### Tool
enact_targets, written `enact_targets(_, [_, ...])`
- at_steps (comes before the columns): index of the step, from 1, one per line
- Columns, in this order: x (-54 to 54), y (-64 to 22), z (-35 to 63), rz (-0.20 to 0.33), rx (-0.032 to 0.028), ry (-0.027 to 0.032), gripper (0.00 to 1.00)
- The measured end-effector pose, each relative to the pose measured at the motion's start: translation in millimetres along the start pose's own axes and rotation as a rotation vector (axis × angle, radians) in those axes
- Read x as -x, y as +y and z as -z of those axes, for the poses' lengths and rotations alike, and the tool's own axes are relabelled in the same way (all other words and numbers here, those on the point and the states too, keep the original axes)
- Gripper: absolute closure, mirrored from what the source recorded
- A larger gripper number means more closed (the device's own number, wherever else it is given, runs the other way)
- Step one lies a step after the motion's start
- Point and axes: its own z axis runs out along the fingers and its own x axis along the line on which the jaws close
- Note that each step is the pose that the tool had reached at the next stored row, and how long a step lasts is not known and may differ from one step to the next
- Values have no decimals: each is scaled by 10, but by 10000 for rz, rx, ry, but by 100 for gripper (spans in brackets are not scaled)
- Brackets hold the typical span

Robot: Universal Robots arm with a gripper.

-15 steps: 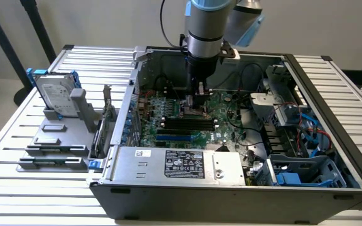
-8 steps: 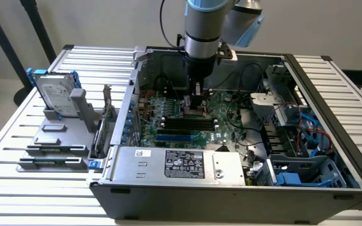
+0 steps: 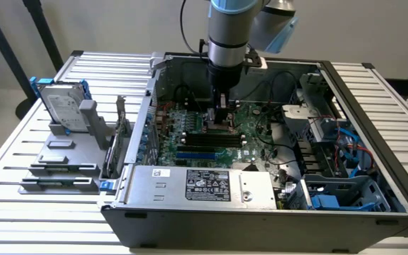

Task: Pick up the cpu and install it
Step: 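Place the cpu into insertion slot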

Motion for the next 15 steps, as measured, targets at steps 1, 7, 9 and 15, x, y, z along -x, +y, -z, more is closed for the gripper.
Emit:
enact_targets(1, [-1,0,-7,-1,2,-4,45])
enact_targets(7, [-10,-1,-39,-147,12,-78,45])
enact_targets(9, [-12,0,-52,-187,17,-114,45])
enact_targets(15, [-13,-1,-84,-227,24,-154,45])
